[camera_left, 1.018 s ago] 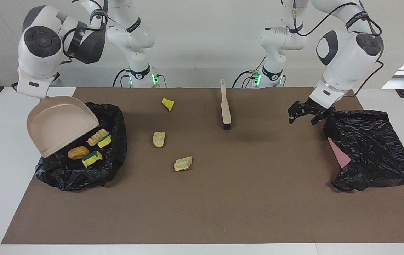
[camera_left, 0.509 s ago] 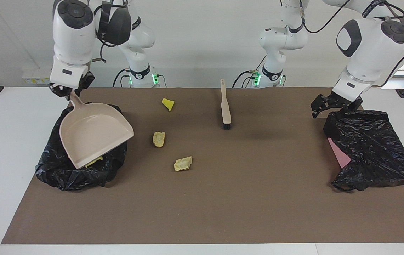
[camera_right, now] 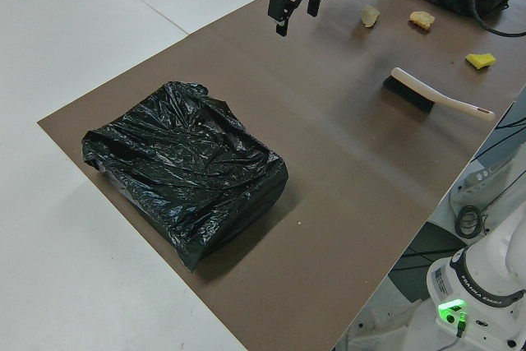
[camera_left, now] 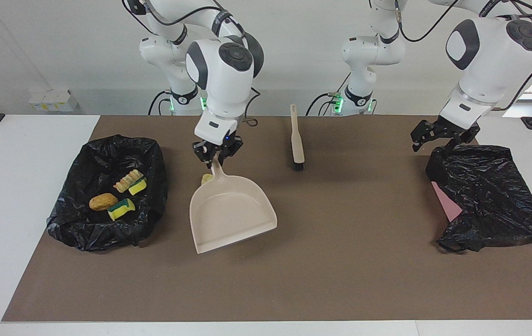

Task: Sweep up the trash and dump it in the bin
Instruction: 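Bring the empty dustpan back to the table center with the right gripper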

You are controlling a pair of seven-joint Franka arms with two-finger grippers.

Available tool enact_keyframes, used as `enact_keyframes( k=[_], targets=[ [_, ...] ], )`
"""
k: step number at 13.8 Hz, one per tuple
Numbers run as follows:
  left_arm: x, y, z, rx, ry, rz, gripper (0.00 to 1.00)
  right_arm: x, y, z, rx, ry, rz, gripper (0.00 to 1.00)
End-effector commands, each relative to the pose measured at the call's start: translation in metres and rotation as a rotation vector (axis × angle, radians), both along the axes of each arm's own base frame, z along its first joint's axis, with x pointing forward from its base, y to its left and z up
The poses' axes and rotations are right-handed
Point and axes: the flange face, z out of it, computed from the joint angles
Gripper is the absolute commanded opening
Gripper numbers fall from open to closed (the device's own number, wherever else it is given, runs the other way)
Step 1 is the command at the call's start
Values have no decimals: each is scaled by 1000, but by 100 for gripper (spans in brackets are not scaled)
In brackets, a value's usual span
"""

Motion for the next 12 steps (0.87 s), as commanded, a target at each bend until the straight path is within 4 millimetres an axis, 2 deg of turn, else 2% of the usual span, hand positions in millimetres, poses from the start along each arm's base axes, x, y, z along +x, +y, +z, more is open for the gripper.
enact_keyframes(
  k=[1, 3, 5, 9, 11, 12],
  targets=[
    [-7, 2, 3, 19, 23, -15, 100, 14, 48, -16, 86, -28, -120, 0],
    [-5, 2, 9, 23, 33, -20, 100, 14, 101, -38, 120, -37, -197, 0],
    [-3, 2, 12, 26, 61, -21, 100, 15, 135, -61, 149, -41, -276, 0],
    [0, 1, 15, 24, 64, -22, 100, 8, 176, -93, 194, -51, -352, 0],
    [2, -1, 15, 21, 50, -22, 100, -6, 198, -111, 193, -41, -364, 0],
    [2, 1, 15, 19, 47, -23, 100, -8, 201, -118, 195, -38, -375, 0]
  ],
)
